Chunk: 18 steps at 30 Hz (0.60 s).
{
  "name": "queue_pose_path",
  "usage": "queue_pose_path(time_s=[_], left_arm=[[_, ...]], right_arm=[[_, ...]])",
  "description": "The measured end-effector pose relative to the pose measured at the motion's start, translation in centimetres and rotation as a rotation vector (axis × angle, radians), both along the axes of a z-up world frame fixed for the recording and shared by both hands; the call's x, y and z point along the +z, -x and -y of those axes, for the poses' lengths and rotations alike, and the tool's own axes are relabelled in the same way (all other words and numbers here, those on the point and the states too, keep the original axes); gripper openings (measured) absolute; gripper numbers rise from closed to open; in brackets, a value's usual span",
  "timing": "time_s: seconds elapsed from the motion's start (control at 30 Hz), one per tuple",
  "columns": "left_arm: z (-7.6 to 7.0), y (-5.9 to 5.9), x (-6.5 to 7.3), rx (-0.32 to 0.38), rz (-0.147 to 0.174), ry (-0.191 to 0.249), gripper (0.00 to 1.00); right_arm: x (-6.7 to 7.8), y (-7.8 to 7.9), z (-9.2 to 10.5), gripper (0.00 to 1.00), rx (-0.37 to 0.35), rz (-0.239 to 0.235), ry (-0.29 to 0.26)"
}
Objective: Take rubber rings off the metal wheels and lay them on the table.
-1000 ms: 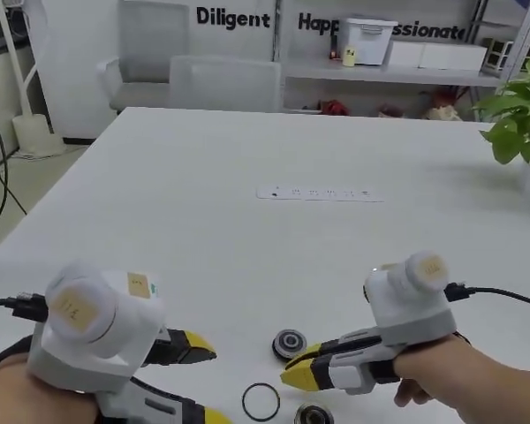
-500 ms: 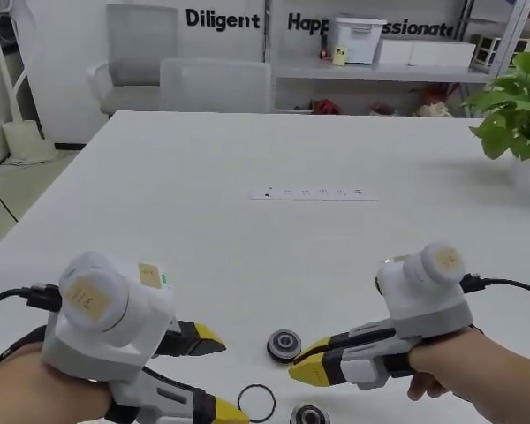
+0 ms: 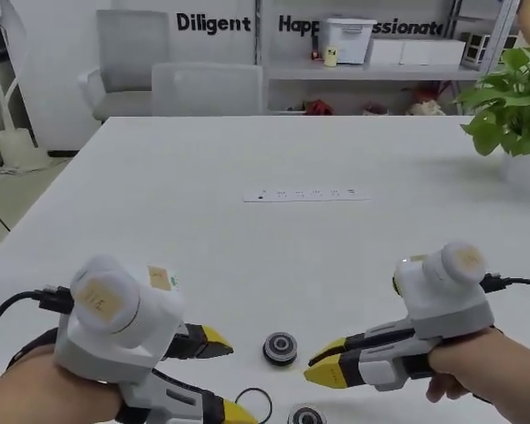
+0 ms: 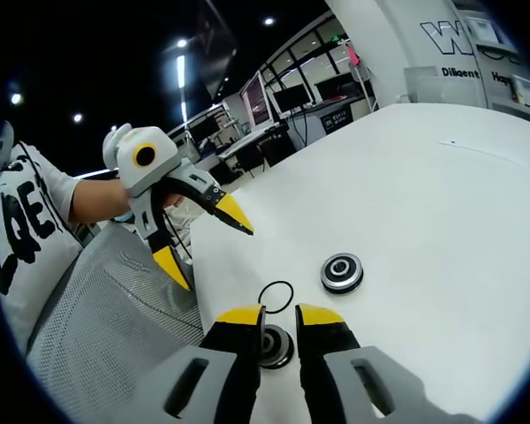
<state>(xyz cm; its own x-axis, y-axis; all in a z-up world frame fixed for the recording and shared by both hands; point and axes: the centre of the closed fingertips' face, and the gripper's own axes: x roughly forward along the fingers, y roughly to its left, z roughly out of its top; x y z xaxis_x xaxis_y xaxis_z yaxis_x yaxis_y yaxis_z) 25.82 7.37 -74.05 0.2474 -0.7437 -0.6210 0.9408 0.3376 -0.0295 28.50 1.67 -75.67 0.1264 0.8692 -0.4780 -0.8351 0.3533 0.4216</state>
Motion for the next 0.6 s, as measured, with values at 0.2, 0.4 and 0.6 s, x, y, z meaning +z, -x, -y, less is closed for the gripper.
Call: queue_pose_path(time_s=[0.2,0.4,0.6], left_arm=[[0.9,0.0,0.0,-0.013,-0.004,0.005,0.52],[1.7,0.0,0.0,-0.027,-0.007,0.007,0.51],[2.1,0.1,-0.3,-0.031,-0.015,0.008,0.51]], right_arm=[[0.1,0.2,0.7,0.12,-0.011,-0.004,-0.003],[0.1,0.5,1.2,0.12,-0.019,-0.007,-0.006],[-0.2,0.7,1.6,0.12,-0.034,-0.018,-0.015]])
